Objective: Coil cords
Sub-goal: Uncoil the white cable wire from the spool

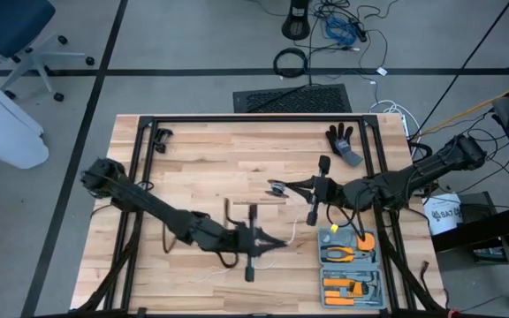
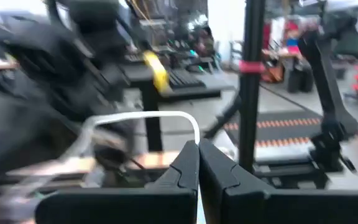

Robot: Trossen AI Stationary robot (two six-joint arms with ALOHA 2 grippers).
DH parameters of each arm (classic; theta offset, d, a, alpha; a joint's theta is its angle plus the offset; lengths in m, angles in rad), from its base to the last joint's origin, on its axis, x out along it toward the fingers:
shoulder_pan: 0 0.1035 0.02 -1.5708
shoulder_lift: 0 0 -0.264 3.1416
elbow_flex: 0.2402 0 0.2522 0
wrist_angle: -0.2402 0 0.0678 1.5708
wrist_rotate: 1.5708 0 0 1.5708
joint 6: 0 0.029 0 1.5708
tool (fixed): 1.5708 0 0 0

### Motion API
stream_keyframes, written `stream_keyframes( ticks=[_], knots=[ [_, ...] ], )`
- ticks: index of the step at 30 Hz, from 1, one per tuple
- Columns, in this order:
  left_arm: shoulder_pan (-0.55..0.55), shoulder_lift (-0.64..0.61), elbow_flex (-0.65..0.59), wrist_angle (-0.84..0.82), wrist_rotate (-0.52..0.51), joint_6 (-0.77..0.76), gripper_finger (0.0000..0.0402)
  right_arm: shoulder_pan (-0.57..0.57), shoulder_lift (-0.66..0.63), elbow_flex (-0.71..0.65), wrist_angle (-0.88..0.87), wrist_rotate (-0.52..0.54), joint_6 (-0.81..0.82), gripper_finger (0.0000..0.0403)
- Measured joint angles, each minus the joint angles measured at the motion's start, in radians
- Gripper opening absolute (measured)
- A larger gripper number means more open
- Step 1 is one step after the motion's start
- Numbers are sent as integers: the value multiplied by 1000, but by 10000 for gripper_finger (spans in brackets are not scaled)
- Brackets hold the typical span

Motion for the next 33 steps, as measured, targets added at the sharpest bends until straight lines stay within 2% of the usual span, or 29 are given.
stream_keyframes(
  ticks=[3,7,14,20,27,30,33],
  knots=[
    [5,50,3,-35,19,-23,1,-5,-2,0,43,-2,-29,0],
    [22,61,3,-194,1,-63,1,-4,-7,0,105,-9,-84,0],
    [44,21,4,-497,-127,-138,1,-4,-70,0,146,-14,-157,0],
    [40,-49,4,-756,-208,-250,1,1,-127,0,78,-35,-107,0],
    [-2,-132,4,-1087,-211,-446,1,31,-174,0,39,-38,-103,0],
    [-34,-144,4,-1168,-211,-510,1,39,-194,0,17,-37,-102,0],
    [-61,-143,4,-1172,-191,-550,4,39,-210,0,-1,-37,-87,0]
  ],
)
